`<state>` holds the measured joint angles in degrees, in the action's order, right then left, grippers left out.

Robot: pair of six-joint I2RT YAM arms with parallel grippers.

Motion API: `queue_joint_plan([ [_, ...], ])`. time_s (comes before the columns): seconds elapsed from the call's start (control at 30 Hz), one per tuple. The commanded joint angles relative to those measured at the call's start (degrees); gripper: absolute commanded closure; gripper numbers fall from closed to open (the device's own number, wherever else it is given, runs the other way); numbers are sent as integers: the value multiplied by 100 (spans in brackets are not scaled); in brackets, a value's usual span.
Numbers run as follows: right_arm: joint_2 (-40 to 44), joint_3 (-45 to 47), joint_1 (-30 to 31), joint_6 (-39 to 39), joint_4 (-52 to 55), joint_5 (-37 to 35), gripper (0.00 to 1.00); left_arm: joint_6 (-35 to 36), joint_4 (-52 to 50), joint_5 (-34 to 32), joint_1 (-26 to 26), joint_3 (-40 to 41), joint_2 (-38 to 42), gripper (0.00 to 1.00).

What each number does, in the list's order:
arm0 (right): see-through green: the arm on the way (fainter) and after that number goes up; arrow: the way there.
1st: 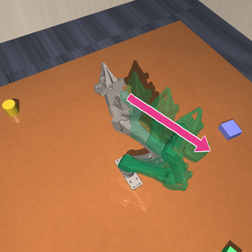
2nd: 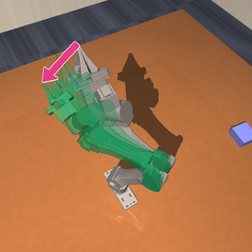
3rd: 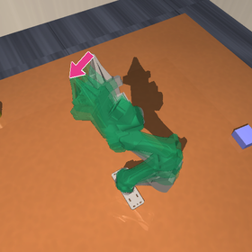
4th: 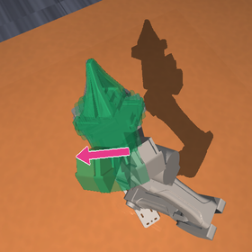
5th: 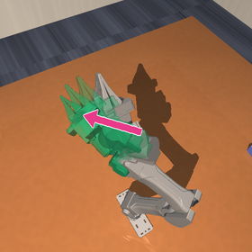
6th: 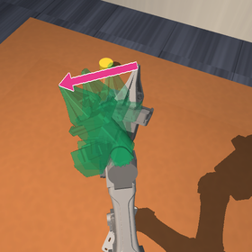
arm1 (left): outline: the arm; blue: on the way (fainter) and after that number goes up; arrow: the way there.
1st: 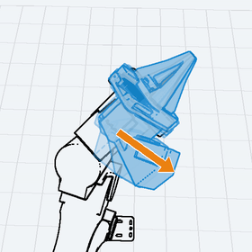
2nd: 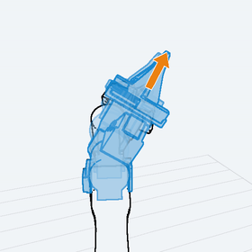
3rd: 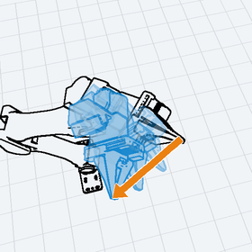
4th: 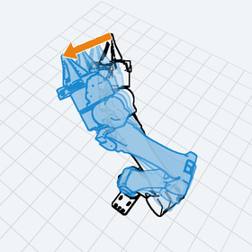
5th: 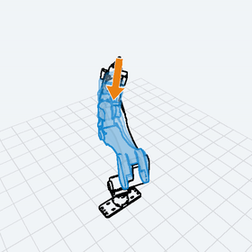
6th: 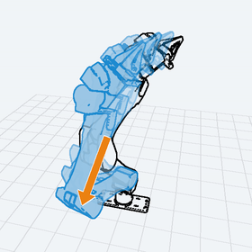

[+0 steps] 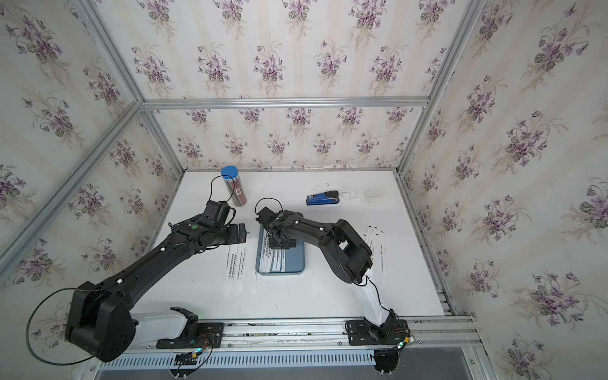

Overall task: Put the straws into the storage box
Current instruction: Place the straw in the storage box, then pick up the straw from the center of the board.

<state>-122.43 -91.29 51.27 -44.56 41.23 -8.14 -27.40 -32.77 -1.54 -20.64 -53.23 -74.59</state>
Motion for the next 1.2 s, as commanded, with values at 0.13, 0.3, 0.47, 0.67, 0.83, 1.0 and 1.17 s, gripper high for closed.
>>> queue_joint_plan([
  [0.13, -53, -3, 4, -32, -44, -36, 88, 5, 41, 13, -1, 1, 3, 1],
  [0.3, -20, -30, 6, -28, 5, -38, 85, -40, -13, -2, 1, 1, 18, 2],
  [0.47, 216, -169, 1, -2, 184, -80, 80, 98, -305, -298, 42, -47, 156, 7],
  [0.67, 702, -149, 5, 153, 512, -173, 77, 365, -683, 18, 602, 17, 257, 21],
  [0.83, 1047, -16, -3, 184, 484, -176, 76, 270, -808, 325, 802, 240, 81, 35],
  [1.0, 1021, 67, -3, 141, 172, 6, 76, 95, -1006, 326, 896, 279, -597, 51],
  [1.17, 1062, 205, 4, 188, 34, 46, 76, 165, -1002, 172, 1021, 125, -1102, 57],
])
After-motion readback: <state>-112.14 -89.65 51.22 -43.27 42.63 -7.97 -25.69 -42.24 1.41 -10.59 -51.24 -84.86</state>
